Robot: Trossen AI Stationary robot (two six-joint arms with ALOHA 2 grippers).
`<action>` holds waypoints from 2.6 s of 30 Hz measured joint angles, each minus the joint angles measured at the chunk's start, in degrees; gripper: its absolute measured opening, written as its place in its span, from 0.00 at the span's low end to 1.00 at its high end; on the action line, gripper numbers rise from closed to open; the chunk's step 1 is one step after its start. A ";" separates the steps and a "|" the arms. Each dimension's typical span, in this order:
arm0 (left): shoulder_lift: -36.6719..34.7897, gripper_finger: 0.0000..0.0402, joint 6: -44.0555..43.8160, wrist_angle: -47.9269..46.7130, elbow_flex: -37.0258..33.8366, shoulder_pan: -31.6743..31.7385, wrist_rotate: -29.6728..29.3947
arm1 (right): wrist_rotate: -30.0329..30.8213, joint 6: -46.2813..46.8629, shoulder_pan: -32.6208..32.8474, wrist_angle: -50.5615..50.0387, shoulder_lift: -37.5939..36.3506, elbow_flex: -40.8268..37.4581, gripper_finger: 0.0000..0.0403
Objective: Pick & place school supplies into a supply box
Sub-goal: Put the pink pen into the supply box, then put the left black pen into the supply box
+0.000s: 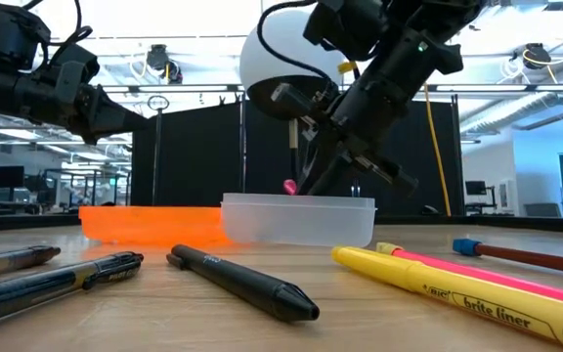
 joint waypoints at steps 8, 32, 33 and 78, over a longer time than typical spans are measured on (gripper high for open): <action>0.00 0.10 0.02 0.02 0.00 -0.02 0.00 | -0.02 -1.20 0.06 1.29 0.00 0.00 0.11; 0.28 0.10 2.34 -1.92 -0.02 -0.07 3.54 | 8.62 -42.63 7.84 17.36 -3.56 0.01 0.18; 0.28 0.10 2.32 -1.55 0.00 -0.07 3.54 | 9.83 -45.64 8.41 17.56 -3.58 0.00 0.17; 0.66 0.10 2.66 3.28 0.00 -0.11 0.30 | 12.58 -71.86 7.32 63.59 -49.03 -58.95 0.00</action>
